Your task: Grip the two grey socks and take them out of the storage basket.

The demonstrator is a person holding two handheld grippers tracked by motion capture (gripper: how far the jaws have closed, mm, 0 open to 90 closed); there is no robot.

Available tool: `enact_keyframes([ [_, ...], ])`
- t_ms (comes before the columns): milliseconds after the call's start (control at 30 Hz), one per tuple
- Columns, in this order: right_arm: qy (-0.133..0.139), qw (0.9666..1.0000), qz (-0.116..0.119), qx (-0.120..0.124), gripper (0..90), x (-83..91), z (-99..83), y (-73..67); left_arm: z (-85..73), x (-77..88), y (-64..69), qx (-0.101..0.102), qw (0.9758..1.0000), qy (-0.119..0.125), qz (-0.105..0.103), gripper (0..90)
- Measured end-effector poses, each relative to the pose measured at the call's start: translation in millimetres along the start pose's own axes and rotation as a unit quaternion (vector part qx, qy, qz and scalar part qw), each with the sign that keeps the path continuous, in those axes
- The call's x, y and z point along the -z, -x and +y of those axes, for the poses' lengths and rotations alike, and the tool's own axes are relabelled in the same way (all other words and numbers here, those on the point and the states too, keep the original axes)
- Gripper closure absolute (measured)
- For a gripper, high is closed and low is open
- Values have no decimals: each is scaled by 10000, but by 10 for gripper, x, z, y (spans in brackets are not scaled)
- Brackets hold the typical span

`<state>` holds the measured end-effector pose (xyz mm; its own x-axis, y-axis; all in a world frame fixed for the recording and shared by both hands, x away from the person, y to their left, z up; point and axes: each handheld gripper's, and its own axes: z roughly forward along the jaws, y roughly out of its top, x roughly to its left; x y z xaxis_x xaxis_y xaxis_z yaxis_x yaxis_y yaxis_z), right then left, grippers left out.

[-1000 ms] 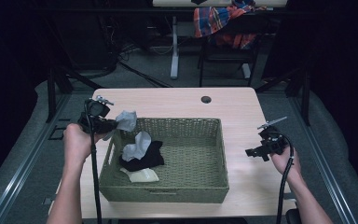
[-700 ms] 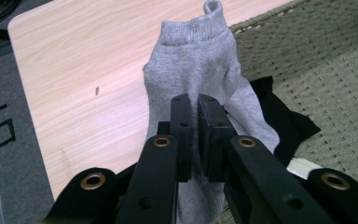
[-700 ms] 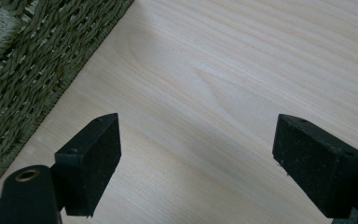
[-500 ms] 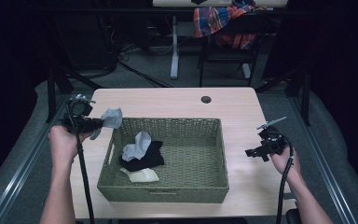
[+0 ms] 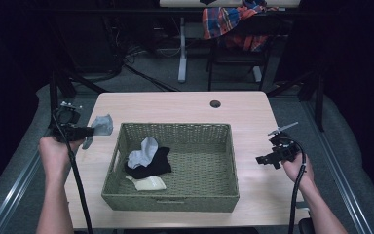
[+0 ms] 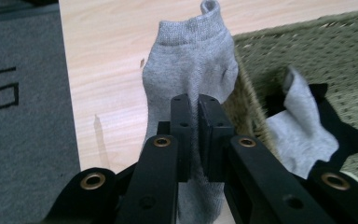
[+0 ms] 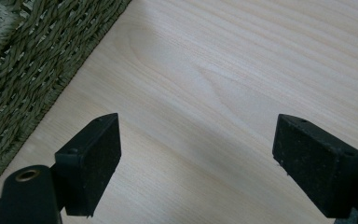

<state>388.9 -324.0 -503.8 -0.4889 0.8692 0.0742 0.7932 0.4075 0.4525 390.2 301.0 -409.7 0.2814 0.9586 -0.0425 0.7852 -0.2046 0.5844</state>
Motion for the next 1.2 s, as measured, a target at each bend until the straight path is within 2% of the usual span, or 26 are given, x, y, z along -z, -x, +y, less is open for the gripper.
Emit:
enact_keyframes([
  [467,40,10000,14,-34,151,-11,-1,-14,-143,-312,-152,188,9990,-393,61,856],
  [600,43,10000,27,-35,152,-14,-1,-15,-161,-356,-161,203,9988,-433,82,856],
  [633,-26,10000,-9,16,151,-10,0,-7,-167,-374,-166,199,9987,-457,89,856],
  [833,-50,10000,18,58,151,-15,0,-8,-209,-496,-180,222,9977,-640,83,856],
  [967,0,10000,71,0,151,-30,-1,-17,-230,-546,-186,235,9971,-715,86,856],
  [1000,-10,10000,-1,4,151,-30,-3,-19,-238,-566,-187,225,9970,-732,104,856],
  [1200,-103,9999,11,58,151,-29,1,-19,-271,-656,-186,199,9960,-859,125,856],
])
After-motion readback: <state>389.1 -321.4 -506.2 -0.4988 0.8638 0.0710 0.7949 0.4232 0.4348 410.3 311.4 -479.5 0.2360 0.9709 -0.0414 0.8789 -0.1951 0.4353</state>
